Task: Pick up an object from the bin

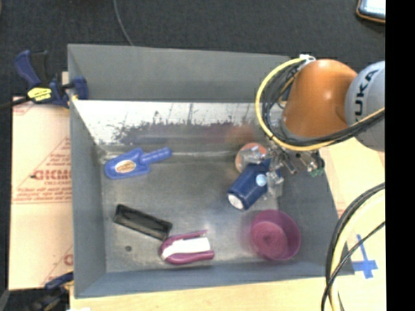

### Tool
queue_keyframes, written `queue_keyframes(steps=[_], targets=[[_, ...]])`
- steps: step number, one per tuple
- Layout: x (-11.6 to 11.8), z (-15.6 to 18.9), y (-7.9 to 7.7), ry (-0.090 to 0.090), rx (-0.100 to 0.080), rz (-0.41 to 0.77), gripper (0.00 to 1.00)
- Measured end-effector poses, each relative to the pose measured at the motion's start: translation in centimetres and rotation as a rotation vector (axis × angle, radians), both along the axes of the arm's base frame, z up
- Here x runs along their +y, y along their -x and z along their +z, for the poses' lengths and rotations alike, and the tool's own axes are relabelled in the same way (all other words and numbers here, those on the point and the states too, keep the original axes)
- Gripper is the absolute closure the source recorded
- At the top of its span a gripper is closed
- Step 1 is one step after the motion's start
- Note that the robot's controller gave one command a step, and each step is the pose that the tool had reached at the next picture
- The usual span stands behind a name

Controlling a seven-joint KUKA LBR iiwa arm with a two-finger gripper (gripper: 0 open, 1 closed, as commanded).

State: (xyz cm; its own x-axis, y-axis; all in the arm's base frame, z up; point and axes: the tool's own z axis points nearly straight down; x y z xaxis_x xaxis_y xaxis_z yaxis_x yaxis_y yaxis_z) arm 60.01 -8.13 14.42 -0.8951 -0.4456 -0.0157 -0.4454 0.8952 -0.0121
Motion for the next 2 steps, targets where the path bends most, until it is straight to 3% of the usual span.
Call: queue_keyframes(steps=[2], targets=[[-0.1,4.8,-0.1,0.001,-0.004,-0.004,1.00]])
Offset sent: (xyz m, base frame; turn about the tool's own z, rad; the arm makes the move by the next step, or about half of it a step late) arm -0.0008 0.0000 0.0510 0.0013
